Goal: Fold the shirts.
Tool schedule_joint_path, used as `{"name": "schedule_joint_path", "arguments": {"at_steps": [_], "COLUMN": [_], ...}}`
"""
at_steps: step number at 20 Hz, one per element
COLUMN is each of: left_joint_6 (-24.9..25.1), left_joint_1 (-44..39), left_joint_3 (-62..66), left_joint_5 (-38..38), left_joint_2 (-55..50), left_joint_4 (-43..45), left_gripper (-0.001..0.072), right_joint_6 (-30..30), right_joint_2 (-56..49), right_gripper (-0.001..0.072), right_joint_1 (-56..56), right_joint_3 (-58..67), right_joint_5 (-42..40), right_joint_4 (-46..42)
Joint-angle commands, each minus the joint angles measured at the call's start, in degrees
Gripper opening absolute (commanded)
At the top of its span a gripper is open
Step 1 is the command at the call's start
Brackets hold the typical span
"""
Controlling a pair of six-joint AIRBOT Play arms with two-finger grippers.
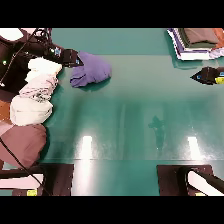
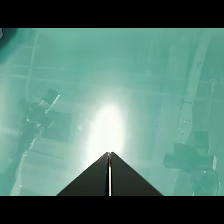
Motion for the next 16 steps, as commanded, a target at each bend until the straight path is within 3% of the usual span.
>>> {"name": "schedule_joint_path", "arguments": {"at_steps": [1, 12, 16], "left_joint_6": [0.0, 0.0, 0.0], "left_joint_1": [0.0, 0.0, 0.0], "left_joint_3": [0.02, 0.02, 0.02], "left_joint_5": [0.0, 0.0, 4.85], "left_joint_2": [0.0, 0.0, 0.0], "left_joint_4": [0.0, 0.0, -2.78], "left_gripper": [0.0026, 0.0026, 0.0026], "right_joint_6": [0.02, 0.02, 0.02], "right_joint_2": [0.04, 0.04, 0.02], "right_gripper": [0.0013, 0.0014, 0.0013], "right_joint_1": [0.04, 0.04, 0.07], "right_joint_3": [0.07, 0.07, 0.07], "right_joint_5": [0.02, 0.0, -1.16], "right_joint_4": [0.02, 0.02, 0.11]}}
